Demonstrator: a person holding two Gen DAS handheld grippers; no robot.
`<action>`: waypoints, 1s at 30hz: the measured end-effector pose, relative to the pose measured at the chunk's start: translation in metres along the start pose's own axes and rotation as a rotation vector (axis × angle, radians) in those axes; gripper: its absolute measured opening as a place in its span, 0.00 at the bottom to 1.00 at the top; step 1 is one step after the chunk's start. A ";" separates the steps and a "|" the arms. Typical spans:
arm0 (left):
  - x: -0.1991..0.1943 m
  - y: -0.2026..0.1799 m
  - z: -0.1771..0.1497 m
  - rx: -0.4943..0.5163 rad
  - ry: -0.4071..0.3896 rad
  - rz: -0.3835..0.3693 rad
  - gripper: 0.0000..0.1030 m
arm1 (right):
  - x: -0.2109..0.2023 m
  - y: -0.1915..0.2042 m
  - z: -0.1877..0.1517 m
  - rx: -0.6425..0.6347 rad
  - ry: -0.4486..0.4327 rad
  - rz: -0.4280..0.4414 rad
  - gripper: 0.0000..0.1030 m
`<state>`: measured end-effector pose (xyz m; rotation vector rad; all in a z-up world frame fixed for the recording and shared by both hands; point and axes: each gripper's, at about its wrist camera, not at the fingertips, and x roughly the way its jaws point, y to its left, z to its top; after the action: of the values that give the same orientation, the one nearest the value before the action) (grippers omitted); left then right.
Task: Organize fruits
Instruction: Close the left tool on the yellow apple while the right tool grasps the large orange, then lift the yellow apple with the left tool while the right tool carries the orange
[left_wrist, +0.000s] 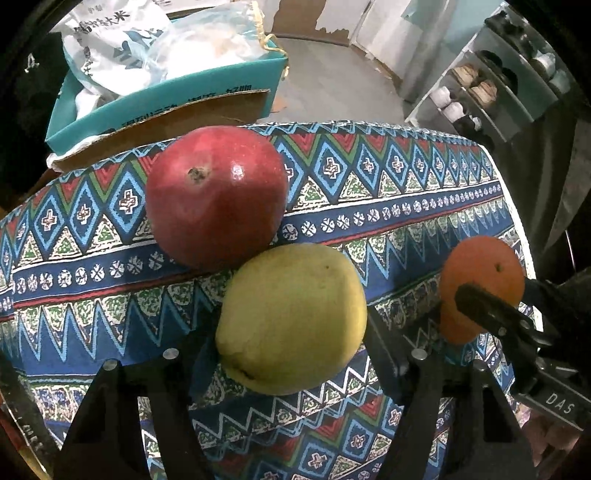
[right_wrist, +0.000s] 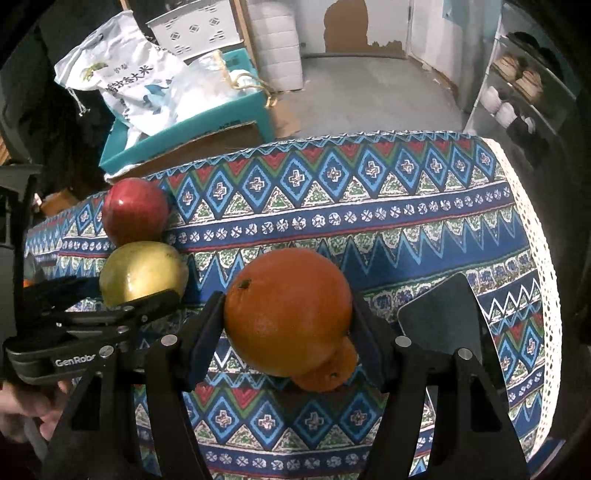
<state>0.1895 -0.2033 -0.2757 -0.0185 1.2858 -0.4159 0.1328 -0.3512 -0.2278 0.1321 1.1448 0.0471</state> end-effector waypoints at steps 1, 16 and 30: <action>0.000 0.000 -0.001 0.003 -0.004 0.001 0.70 | 0.000 0.000 0.000 -0.001 0.000 0.000 0.64; -0.032 0.000 -0.020 0.037 -0.055 0.024 0.69 | -0.013 0.002 -0.001 0.004 -0.027 -0.003 0.64; -0.105 0.008 -0.032 0.046 -0.182 0.052 0.69 | -0.053 0.022 0.006 -0.009 -0.108 0.023 0.64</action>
<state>0.1393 -0.1563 -0.1894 0.0156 1.0948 -0.3906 0.1166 -0.3356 -0.1749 0.1382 1.0351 0.0652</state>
